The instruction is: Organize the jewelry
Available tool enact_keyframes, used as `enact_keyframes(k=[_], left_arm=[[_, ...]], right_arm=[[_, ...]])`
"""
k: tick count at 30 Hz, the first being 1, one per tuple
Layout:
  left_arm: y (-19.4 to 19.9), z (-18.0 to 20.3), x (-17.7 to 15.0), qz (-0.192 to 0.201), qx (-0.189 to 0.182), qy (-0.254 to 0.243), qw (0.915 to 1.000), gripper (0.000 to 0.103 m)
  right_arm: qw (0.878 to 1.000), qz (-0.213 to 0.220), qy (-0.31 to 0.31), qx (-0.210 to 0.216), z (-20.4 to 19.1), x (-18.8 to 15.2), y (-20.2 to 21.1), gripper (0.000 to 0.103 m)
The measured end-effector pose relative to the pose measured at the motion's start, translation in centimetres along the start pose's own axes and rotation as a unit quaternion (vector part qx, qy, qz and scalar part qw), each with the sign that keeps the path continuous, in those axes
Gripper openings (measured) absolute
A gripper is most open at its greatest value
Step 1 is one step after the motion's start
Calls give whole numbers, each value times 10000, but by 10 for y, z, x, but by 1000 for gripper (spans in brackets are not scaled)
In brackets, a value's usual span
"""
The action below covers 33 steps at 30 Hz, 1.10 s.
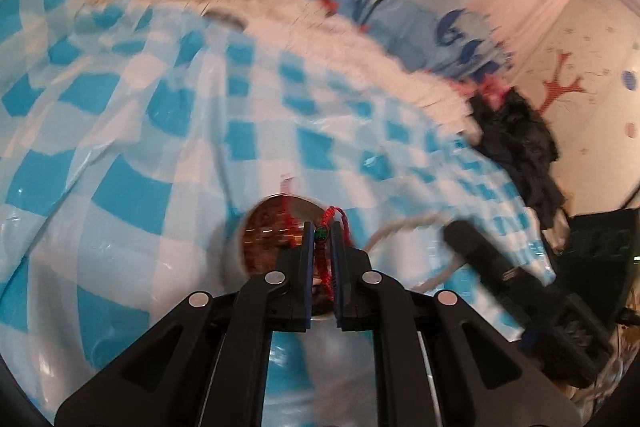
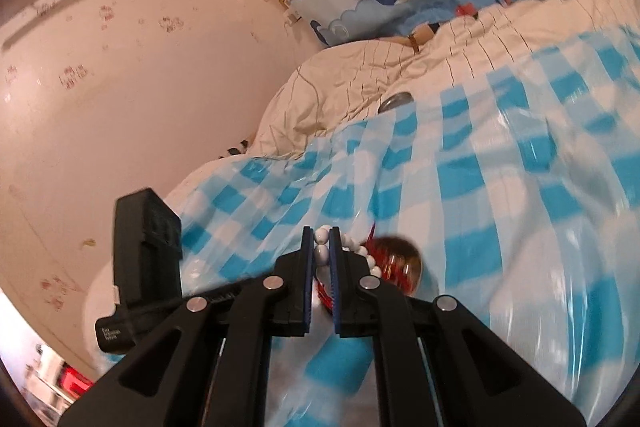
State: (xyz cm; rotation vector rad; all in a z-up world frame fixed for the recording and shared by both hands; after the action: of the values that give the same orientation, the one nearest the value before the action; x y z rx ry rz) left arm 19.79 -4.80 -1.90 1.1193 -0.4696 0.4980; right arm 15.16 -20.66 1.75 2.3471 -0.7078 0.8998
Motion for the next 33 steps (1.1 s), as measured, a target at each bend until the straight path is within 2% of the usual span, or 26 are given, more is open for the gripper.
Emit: enact_keyframes(k=[1, 3, 6, 8, 10, 11, 14, 19, 23, 29, 33], left_arm=[[-6, -5, 0, -87, 124, 52, 9999, 8], [-8, -17, 0, -149, 367, 225, 9990, 15], [2, -25, 0, -61, 512, 240, 9984, 22], [13, -28, -2, 24, 552, 222, 9982, 28], [25, -32, -7, 62, 534, 239, 9983, 34], [33, -33, -12, 79, 528, 221, 9983, 36], [50, -33, -30, 37, 577, 43, 9983, 39], [74, -25, -72, -134, 612, -402, 9972, 42], [85, -17, -101, -225, 593, -621, 9961, 44], [82, -10, -125, -357, 660, -865, 9934, 48], [77, -20, -123, -397, 712, -715, 9941, 49]], right_arm=[[9998, -105, 77, -136, 3, 2, -11, 8], [9975, -581, 105, -401, 14, -3, -39, 9], [9930, -1094, -12, -454, 27, -21, -60, 9], [9929, -1103, -6, -447, 24, -28, -57, 11], [9949, -963, 17, -311, 17, -27, -45, 24], [9960, -854, 48, -276, 12, -26, -36, 27], [9968, -738, 50, -303, 2, -36, -5, 29], [9924, -1015, -196, -669, -3, -84, 47, 30], [9903, -1091, -425, -746, -11, -116, 77, 32], [9865, -1253, -181, -1041, -13, -131, 69, 34], [9849, -1449, -105, -946, -15, -138, 59, 34]])
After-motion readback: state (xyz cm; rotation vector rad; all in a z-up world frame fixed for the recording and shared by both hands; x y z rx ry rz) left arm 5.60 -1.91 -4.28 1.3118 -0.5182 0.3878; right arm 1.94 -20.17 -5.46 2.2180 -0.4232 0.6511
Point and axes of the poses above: each gripper's, at about its wrist camera, not at the fingertips, and y roughly against the way its jaws point, z to its right, x to its top, the point moved 3 cm from there along -y, roughly the way its jaws point, and after that the axes turned 10 degrees about x, right-handed, at the moved point
